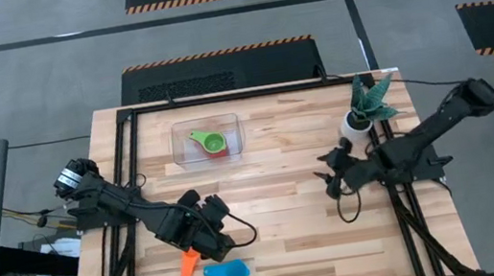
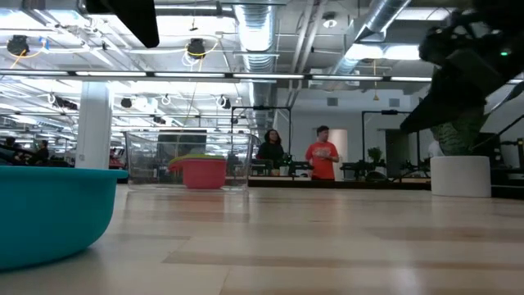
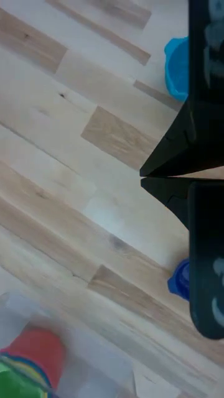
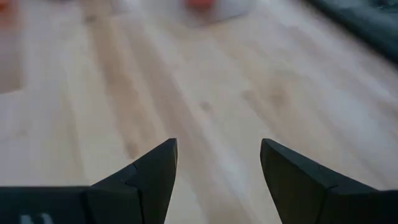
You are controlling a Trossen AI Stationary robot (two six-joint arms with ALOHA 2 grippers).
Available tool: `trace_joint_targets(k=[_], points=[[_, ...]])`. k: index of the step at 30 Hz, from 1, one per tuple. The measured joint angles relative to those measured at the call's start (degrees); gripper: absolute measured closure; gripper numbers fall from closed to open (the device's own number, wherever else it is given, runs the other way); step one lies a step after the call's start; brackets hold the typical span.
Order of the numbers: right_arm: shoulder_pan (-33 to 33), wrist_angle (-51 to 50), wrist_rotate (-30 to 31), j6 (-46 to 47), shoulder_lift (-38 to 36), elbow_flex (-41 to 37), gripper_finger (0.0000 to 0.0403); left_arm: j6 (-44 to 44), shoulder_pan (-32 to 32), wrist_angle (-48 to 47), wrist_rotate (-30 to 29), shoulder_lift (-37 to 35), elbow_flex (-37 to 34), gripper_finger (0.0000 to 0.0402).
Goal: Nest measuring cups in basket
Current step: Stack the light blue measuring cup into the green measuring cup in the transparent bin
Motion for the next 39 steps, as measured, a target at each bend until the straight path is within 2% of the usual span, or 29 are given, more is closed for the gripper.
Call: trace_joint_targets(k=[3,7,12,14,18,26,31,35,39], points=[[-7.4,5.9,-13.0,-8.5,0.0,0.0,0.0148,-0.1,0.0,0.0,1.0,0.0,0.0,0.0402],[-14.8,16.5,-24.6,-13.2,0.0,-1.4,0.0148,-1.4,0.0,0.0,1.3,0.0,0.0,0.0401],[-18.8,41.4,-39.2,-13.6,0.0,-8.0,0.0148,-1.5,0.0,0.0,2.8,0.0,0.0,0.0401],[-19.2,47.2,-43.0,-13.5,0.0,-11.0,0.0148,-1.1,0.0,0.0,3.2,0.0,0.0,0.0402],[-19.5,53.6,-45.6,-7.1,-0.5,-15.1,0.0148,1.1,0.0,-0.1,4.3,0.0,0.0,0.0401],[-19.5,48.3,-45.3,1.1,0.1,-16.2,0.0148,12.6,0.0,0.4,2.8,0.0,0.0,0.0401],[-19.5,47.0,-45.1,4.5,0.1,-16.2,0.0148,13.5,0.0,4.9,4.0,0.0,0.0,0.0399],[-19.6,47.1,-44.9,4.5,0.1,-16.2,0.0148,15.5,0.0,10.1,4.9,0.0,0.0,0.0380],[-20.2,47.6,-44.0,4.2,0.1,-16.2,0.0148,15.6,-0.3,12.7,4.9,0.8,0.0,0.0344]])
